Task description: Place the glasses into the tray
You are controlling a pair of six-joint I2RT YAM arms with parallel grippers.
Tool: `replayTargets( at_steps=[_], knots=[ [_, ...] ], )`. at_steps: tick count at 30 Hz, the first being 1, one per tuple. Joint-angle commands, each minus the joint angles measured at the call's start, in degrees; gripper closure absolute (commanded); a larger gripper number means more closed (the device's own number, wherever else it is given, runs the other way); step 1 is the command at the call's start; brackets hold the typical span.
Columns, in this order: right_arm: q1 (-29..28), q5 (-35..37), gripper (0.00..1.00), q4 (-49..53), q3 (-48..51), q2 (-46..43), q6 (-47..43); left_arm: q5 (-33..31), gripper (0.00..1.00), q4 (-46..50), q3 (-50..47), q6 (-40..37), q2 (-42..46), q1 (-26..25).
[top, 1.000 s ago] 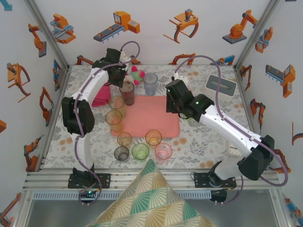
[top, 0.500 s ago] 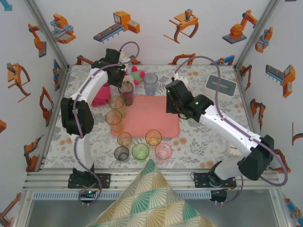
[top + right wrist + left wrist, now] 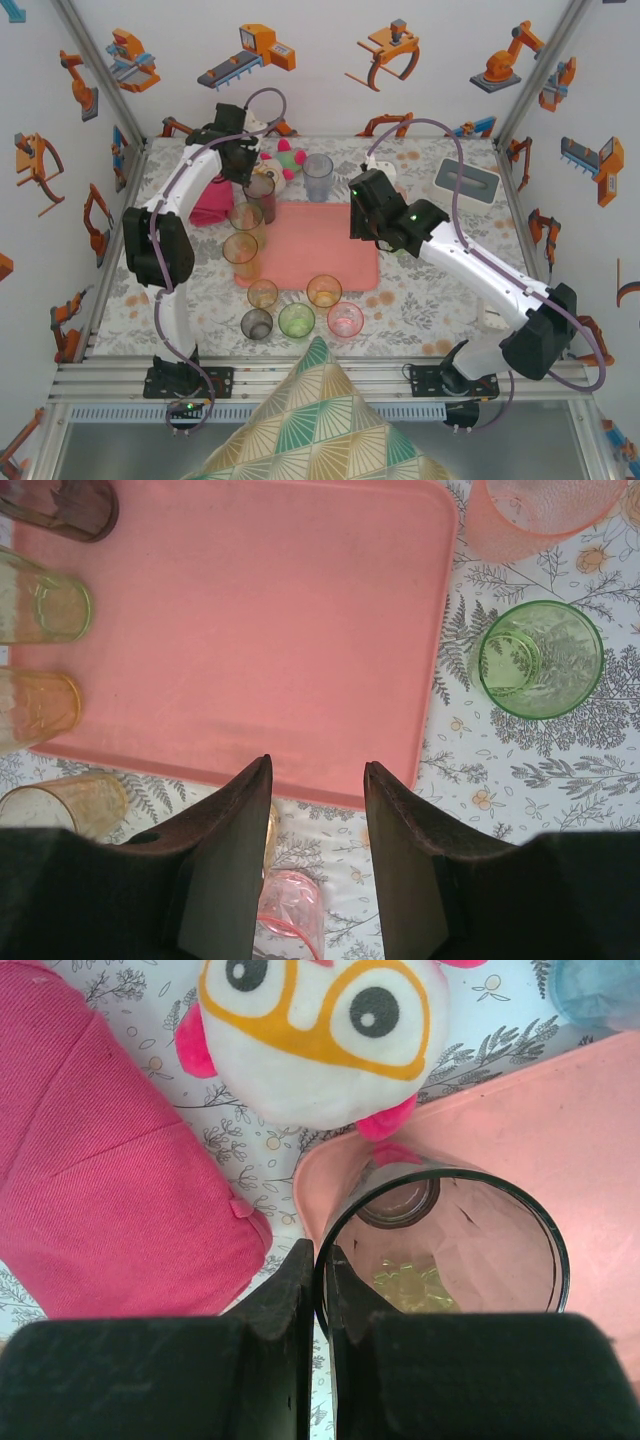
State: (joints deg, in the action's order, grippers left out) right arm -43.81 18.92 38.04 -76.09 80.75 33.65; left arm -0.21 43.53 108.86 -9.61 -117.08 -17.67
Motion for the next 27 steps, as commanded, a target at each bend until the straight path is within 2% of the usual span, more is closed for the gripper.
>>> replayTargets(
  at_steps=[1, 9, 12, 18, 22, 27],
  knots=[
    [-0.5, 0.0, 0.58, -1.4, 0.1, 0.5, 1.0, 0.0, 0.90, 1.5, -1.1, -0.5, 3.0, 0.7],
    [-0.5, -0.3, 0.58, -1.6, 0.2, 1.0, 1.1, 0.3, 0.74, 2.0, -1.0, -0.5, 3.1, 0.7],
    [-0.5, -0.3, 0.58, -1.6, 0.2, 1.1, 1.1, 0.2, 0.62, 2.0, -1.1, -0.5, 3.3, 0.7],
    [-0.5, 0.0, 0.58, -1.4, -0.1, 0.9, 1.0, 0.3, 0.48, 2.2, -0.9, -0.2, 3.8, 0.8],
    [-0.5, 0.4, 0.57, -1.2, -0.2, 0.7, 0.9, 0.6, 0.30, 2.8, -0.4, -0.1, 4.7, 0.7],
    [-0.4, 0.6, 0.57, -1.1, -0.4, 0.6, 1.0, 0.6, 0.23, 4.2, 1.3, -0.2, 6.5, 0.7]
  ],
)
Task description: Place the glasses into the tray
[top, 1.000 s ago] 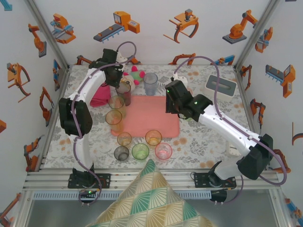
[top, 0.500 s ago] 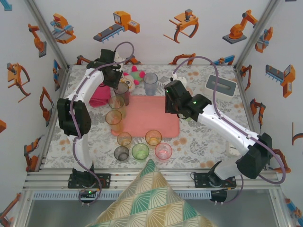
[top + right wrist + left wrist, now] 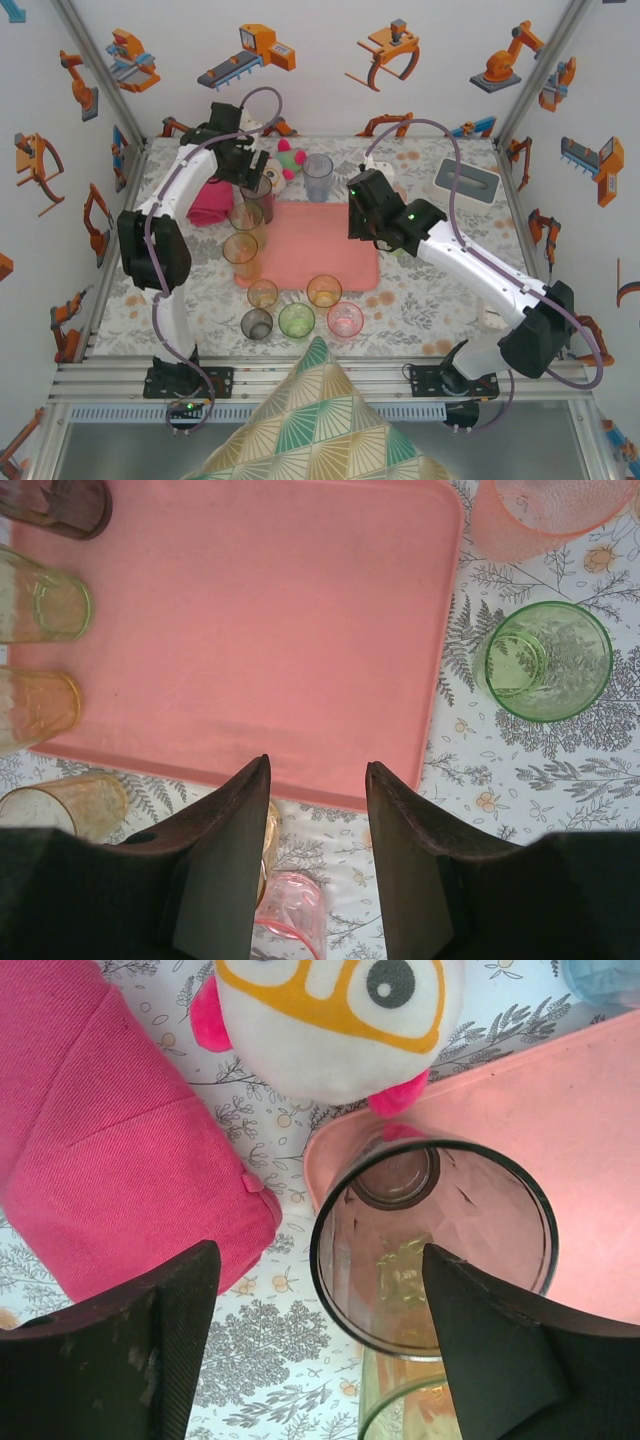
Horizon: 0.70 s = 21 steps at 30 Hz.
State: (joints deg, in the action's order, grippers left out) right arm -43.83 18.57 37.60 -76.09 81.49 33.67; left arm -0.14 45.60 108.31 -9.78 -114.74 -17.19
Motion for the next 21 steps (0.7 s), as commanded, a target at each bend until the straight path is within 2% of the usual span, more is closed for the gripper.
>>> replayTargets(
  at_steps=[1, 5, 12, 18, 21],
  knots=[
    [-0.4, 1.1, 0.56, -0.7, -0.4, -0.3, 1.0, 0.7, 0.20, 2.3, 2.0, 0.1, 4.7, 0.2],
    [-0.5, 1.7, 0.56, -0.4, -0.7, -0.5, 1.1, 1.3, 0.13, 2.6, 2.6, 0.4, 7.5, 0.2],
    [-0.5, 0.7, 0.56, -0.1, 0.2, -2.0, 1.5, 1.9, 0.07, 5.1, 3.9, 1.4, 13.8, -0.5],
    [-0.4, 0.0, 0.56, 3.5, -1.2, -2.3, 0.3, 2.7, 0.00, 7.4, -1.3, 1.7, 22.8, -2.3],
    [-0.4, -0.1, 0.56, 6.9, -3.0, -2.8, 0.1, 3.0, 0.03, 7.5, -5.1, 2.3, 28.5, -3.1]
  ],
)
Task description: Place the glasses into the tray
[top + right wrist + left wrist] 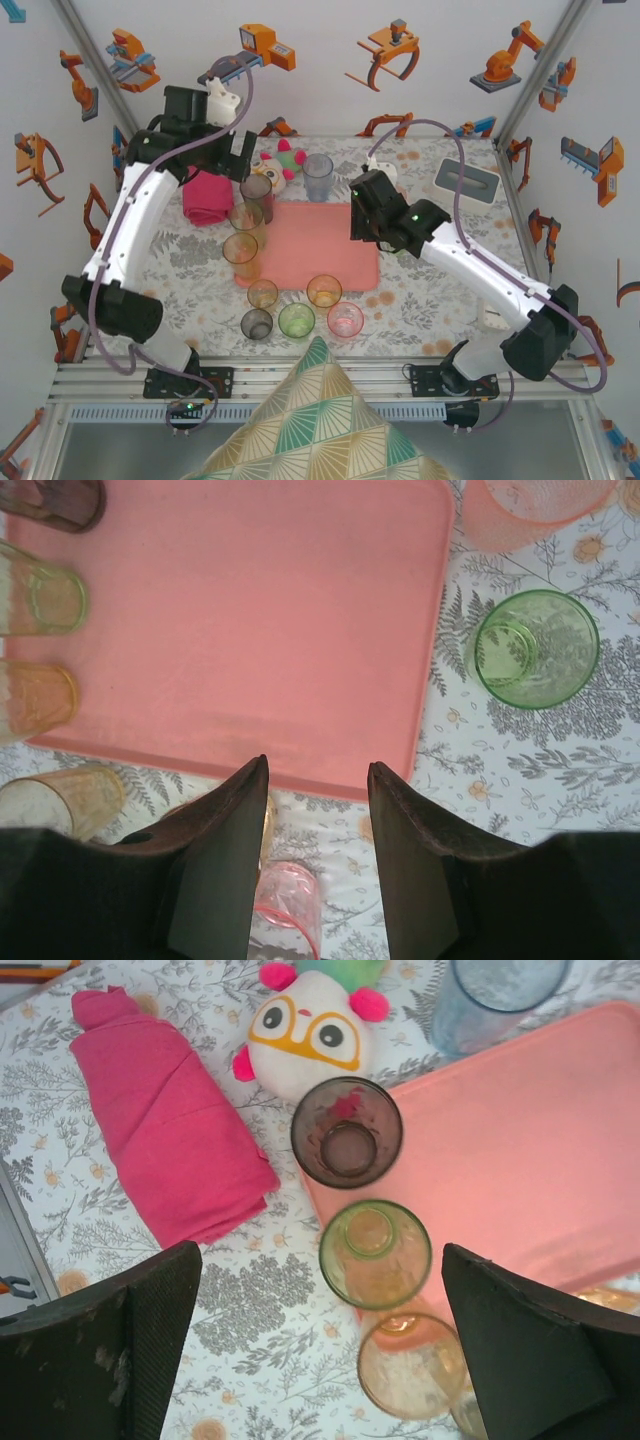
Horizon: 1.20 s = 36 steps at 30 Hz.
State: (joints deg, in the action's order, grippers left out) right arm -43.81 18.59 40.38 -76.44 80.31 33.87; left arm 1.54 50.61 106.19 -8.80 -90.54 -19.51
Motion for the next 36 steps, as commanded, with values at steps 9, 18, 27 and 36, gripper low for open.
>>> replayTargets(
  at_steps=[9, 18, 27, 36],
  knots=[
    [-0.5, 2.6, 0.53, 10.3, -7.1, -3.5, 2.1, 3.5, 0.03, 3.7, -15.2, 1.2, 18.1, -2.2],
    [-0.4, 5.8, 0.51, 20.9, -15.1, -0.9, -0.7, 3.3, 0.03, 4.9, -20.6, 0.3, 24.7, -2.8],
    [1.6, 1.3, 0.43, 18.8, -25.0, 10.4, -4.5, 3.4, 0.03, 4.5, -20.2, 2.6, 26.2, -2.8],
    [8.7, -6.7, 0.32, 16.0, -45.6, 29.4, -6.2, 6.7, 0.03, 4.7, -15.5, 4.2, 24.9, -2.8]
  ],
)
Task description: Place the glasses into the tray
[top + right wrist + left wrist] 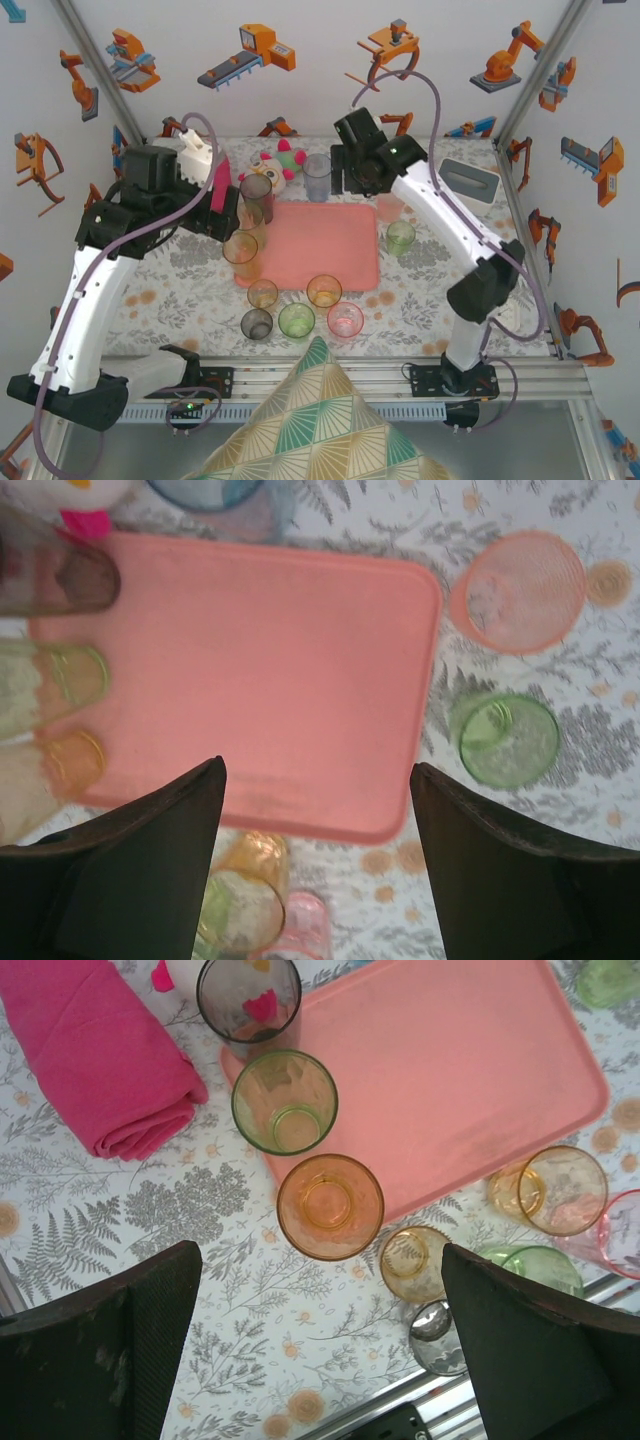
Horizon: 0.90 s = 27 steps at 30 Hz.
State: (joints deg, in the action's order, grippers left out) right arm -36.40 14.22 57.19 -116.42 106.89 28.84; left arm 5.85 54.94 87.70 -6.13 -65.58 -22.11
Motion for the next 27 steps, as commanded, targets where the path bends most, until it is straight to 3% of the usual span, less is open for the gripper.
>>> replayTargets(
  at_steps=[1, 5, 8, 13, 22, 27],
  knots=[
    [1.7, -2.3, 0.31, -0.7, -8.0, 4.9, -1.2, 2.8, 0.03, 0.4, 3.5, 1.6, -0.3, -0.1],
    [2.7, 1.3, 0.27, 2.6, -17.3, 11.3, -0.3, 3.0, 0.03, 0.2, 4.5, 0.1, -0.9, -0.3],
    [2.9, 2.8, 0.24, 2.8, -18.9, 12.1, 0.8, 2.2, 0.03, 0.4, 4.5, -0.2, -0.4, -0.2],
    [5.0, -4.4, 0.28, 1.6, -17.1, 10.8, 0.2, 2.4, 0.03, 0.9, 2.8, -1.5, 1.9, -0.2],
    [5.1, -11.0, 0.33, 2.3, -16.2, 10.9, -4.2, 2.6, 0.03, 0.8, -1.9, -3.1, 4.4, 0.1],
    [5.1, -8.2, 0.34, 6.4, -15.5, 10.8, -8.3, 2.4, 0.03, 1.3, -1.9, -3.3, 5.8, 1.8]
  ],
)
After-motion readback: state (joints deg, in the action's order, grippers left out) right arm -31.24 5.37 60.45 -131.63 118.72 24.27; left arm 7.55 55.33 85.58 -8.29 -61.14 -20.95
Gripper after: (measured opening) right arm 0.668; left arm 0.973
